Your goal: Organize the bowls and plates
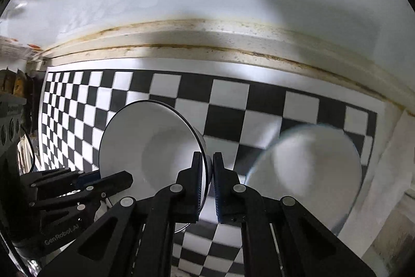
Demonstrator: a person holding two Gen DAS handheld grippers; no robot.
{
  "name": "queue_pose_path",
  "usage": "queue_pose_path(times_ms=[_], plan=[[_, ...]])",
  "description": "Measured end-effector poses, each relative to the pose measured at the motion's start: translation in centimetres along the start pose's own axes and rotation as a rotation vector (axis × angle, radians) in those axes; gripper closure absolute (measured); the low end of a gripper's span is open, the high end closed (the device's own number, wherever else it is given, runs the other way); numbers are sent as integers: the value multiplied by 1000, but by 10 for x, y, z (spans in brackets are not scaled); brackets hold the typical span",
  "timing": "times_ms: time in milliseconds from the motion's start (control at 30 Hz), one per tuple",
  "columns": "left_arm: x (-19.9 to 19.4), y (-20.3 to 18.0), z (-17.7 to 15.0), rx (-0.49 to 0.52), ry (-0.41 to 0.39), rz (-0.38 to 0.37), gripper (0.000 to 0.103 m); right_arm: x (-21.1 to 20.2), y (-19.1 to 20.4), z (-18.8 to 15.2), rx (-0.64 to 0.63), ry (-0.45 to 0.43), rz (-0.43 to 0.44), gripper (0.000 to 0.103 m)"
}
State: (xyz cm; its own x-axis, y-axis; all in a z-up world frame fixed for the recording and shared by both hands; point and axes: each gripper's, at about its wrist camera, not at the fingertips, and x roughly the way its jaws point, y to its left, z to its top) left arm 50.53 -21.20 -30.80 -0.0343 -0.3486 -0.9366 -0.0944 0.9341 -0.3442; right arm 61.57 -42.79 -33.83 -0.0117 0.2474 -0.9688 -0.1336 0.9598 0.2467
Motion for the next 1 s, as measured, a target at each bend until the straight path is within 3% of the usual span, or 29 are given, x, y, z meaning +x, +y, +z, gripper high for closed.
queue_pose_path(times_ms=[233, 500, 767, 1000], plan=[[-44, -4, -45, 90, -39, -13, 89, -45, 15, -53, 29, -66, 13, 93], [-69, -15, -106, 186, -56, -1, 89, -90, 33, -138, 66, -125, 11, 93], [-67, -39, -163, 266, -48, -7, 89, -105, 30, -228, 116, -153, 13, 93], [-42, -43, -205, 318, 13, 15, 89, -82, 12, -293, 179, -122, 23, 93]])
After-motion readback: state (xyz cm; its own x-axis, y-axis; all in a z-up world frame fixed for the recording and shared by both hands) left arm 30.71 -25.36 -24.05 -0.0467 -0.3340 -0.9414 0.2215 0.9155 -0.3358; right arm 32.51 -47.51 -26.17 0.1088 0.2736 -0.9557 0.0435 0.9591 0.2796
